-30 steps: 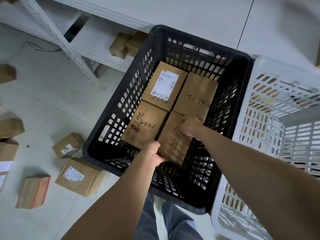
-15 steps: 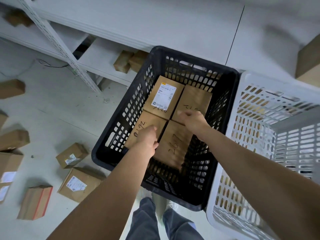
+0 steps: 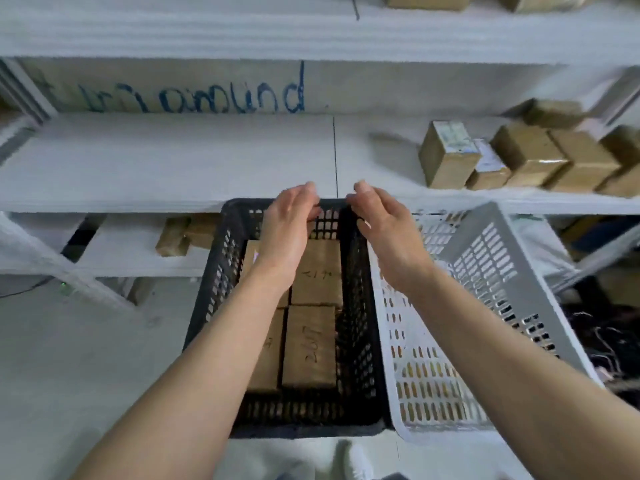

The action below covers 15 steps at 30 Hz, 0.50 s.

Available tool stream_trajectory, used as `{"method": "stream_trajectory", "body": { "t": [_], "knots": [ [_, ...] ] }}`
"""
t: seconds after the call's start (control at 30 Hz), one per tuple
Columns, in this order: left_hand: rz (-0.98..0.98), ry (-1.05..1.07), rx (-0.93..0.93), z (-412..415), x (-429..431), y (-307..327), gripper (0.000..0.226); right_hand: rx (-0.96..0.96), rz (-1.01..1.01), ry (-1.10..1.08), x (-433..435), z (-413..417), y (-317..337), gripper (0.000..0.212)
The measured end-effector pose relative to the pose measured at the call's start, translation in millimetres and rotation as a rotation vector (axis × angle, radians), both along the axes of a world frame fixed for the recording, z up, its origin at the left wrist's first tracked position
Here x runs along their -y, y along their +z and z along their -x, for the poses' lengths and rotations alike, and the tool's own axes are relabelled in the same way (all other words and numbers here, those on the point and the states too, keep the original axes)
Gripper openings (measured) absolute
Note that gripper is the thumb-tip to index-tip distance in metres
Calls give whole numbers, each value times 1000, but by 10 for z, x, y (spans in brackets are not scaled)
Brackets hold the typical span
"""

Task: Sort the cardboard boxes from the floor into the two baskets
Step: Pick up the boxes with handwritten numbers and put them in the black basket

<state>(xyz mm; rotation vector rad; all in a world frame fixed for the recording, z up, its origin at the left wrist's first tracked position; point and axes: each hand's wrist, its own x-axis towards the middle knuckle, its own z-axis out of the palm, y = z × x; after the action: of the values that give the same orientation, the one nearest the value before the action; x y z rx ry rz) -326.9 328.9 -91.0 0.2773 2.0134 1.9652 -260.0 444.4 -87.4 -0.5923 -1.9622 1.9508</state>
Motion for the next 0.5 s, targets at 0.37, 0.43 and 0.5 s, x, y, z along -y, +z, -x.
{"method": "stream_trajectory", "body": {
  "t": [0.37,0.43,0.5],
  "knots": [
    [-267,-654,-269,-733,-391,715,36,-276,-12,-582,223,-1197,687,26],
    [-307,-786,-240,-1010,-446,749,44,-294,-33,-703,307,-1521,709,30],
    [-341,-914,-203,-1341,-500,773,51,-302,-55,-829,402,-1886,706,32]
  ]
}}
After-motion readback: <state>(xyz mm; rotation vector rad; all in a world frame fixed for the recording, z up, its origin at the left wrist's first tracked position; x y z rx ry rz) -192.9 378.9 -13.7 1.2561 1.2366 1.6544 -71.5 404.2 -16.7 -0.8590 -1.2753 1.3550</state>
